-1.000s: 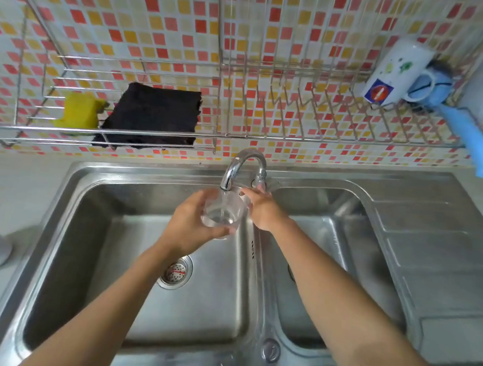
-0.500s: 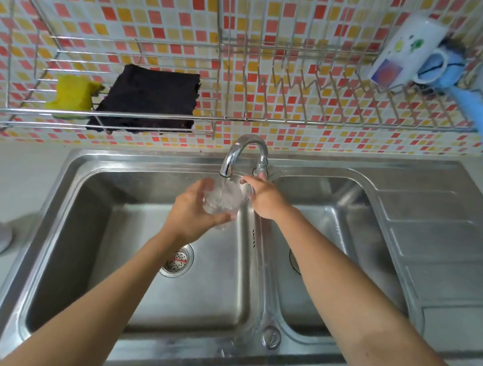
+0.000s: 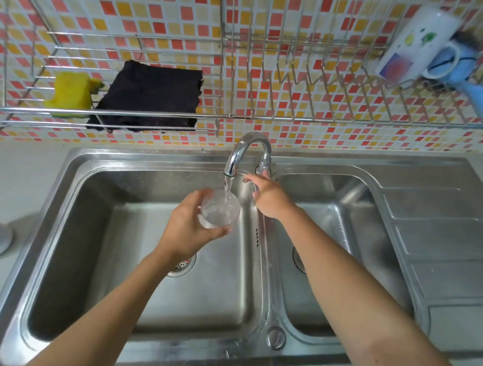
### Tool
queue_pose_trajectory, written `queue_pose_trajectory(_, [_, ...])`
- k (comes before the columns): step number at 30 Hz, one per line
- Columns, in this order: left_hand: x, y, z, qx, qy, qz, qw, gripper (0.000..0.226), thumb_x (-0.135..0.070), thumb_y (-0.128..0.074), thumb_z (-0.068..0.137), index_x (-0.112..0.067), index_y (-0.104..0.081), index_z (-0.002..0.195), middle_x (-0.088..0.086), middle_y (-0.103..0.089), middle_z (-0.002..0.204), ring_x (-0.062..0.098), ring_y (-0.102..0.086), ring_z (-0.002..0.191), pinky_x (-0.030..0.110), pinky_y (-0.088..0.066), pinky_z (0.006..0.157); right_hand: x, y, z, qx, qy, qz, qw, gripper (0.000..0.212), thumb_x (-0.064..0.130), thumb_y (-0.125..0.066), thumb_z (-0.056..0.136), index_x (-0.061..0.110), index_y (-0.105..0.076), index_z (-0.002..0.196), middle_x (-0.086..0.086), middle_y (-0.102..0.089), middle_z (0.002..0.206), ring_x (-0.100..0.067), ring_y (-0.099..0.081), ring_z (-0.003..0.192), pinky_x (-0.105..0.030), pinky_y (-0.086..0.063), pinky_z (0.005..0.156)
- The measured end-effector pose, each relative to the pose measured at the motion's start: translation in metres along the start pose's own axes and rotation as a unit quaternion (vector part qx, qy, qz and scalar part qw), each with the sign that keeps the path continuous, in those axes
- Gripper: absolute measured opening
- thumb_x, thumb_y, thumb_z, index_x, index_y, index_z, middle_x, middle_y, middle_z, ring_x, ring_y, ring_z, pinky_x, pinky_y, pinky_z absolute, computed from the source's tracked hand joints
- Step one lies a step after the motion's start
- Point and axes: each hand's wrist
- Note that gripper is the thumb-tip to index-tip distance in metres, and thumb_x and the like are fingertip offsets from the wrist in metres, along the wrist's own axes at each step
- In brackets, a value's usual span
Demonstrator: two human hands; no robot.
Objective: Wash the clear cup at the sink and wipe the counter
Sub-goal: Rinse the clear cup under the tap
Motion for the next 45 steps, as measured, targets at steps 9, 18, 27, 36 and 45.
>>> queue_pose_trajectory(9, [0.0, -0.012, 0.001, 0.035, 0.026, -0.007, 0.999, 0.079, -0.047, -0.088, 0.051, -0.026, -0.054, 0.119, -0.01, -0.061, 0.112, 0.013, -0.061, 0.101, 0.037, -0.052, 0.091, 0.006, 0.002, -0.003, 0.002, -0.017, 0.012, 1.0, 0.05, -0.004, -0.042, 0.092, 0.032, -0.049, 0.127, -0.005, -0.012, 0.158, -0.024, -0.055, 0.117, -0.017, -0.039, 0.05])
queue_pose_trajectory(18, [0.008, -0.009, 0.0, 0.013, 0.031, -0.009, 0.999, 0.075, -0.037, -0.092, 0.054, -0.025, -0.054, 0.118, -0.008, -0.059, 0.116, 0.015, -0.061, 0.1, 0.036, -0.052, 0.091, 0.005, -0.002, -0.001, -0.014, -0.024, 0.019, 0.999, 0.032, 0.017, -0.053, 0.096, 0.026, -0.052, 0.127, -0.007, -0.026, 0.151, -0.026, -0.05, 0.122, -0.023, -0.043, 0.076])
queue_pose_trajectory(27, [0.01, -0.006, -0.011, 0.002, 0.031, -0.052, 0.998, 0.075, -0.047, -0.088, 0.05, -0.03, -0.054, 0.115, -0.013, -0.057, 0.113, 0.016, -0.061, 0.102, 0.039, -0.052, 0.091, -0.003, -0.007, 0.002, -0.243, -0.097, 0.182, 0.948, 0.022, 0.033, -0.05, 0.097, 0.012, -0.058, 0.101, -0.001, -0.064, 0.089, -0.024, -0.061, 0.08, -0.04, -0.05, 0.073])
queue_pose_trajectory(36, [0.018, -0.005, -0.022, -0.001, -0.001, -0.015, 1.0, 0.078, -0.044, -0.089, 0.058, -0.021, -0.052, 0.122, -0.009, -0.057, 0.117, 0.012, -0.056, 0.106, 0.033, -0.048, 0.095, 0.005, -0.047, -0.065, -0.31, -0.149, 0.183, 0.921, 0.033, 0.023, -0.045, 0.1, 0.008, -0.054, 0.129, -0.01, -0.062, 0.127, -0.03, -0.057, 0.115, -0.034, -0.042, 0.095])
queue_pose_trajectory(45, [0.036, 0.003, -0.031, 0.018, 0.014, 0.05, 0.998, 0.08, -0.036, -0.088, 0.062, -0.019, -0.047, 0.127, -0.005, -0.044, 0.121, 0.01, -0.051, 0.106, 0.025, -0.043, 0.086, -0.016, -0.129, -0.138, -0.186, -0.05, -0.141, 0.971, 0.057, 0.001, -0.051, 0.092, -0.003, -0.03, 0.145, -0.018, -0.027, 0.153, -0.027, -0.021, 0.144, -0.04, -0.01, 0.117])
Point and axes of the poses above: each hand's wrist, its own z-axis towards the middle knuckle, its own y-axis out of the back of the hand, x = y × z
